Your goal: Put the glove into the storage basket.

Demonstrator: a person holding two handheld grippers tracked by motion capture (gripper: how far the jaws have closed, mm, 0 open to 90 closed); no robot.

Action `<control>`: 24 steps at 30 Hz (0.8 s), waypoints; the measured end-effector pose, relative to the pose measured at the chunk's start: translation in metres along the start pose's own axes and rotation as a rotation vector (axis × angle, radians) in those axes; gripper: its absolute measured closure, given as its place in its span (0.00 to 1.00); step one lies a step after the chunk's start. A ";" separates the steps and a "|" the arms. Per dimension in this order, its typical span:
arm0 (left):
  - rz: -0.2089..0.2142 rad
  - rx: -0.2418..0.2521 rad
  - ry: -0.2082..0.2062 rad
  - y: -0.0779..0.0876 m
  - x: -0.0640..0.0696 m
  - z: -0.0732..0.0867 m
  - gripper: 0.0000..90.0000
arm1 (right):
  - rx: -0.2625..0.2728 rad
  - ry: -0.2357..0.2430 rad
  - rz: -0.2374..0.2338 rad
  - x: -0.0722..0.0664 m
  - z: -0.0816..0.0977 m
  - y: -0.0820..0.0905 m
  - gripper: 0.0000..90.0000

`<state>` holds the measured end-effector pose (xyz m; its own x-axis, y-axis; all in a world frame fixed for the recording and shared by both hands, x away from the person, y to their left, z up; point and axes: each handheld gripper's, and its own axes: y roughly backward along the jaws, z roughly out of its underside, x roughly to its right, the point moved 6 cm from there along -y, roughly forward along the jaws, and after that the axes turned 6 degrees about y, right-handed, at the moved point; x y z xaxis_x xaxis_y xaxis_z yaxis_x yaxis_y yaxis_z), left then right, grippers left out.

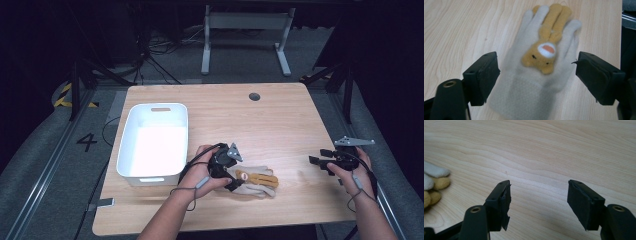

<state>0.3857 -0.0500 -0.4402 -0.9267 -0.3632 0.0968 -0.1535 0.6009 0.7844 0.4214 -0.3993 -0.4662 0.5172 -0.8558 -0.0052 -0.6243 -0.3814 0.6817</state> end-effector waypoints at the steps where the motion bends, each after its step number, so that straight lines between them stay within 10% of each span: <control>1: 0.000 -0.012 -0.010 -0.003 -0.001 -0.001 0.21 | 0.003 0.001 0.000 0.000 0.000 0.000 0.40; 24: 0.064 -0.150 -0.068 -0.039 -0.005 0.011 0.19 | 0.045 -0.006 -0.023 -0.001 -0.007 0.008 0.39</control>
<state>0.3919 -0.0634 -0.4779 -0.9549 -0.2751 0.1120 -0.0450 0.5065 0.8610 0.4199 -0.3990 -0.4556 0.5286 -0.8485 -0.0248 -0.6381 -0.4165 0.6476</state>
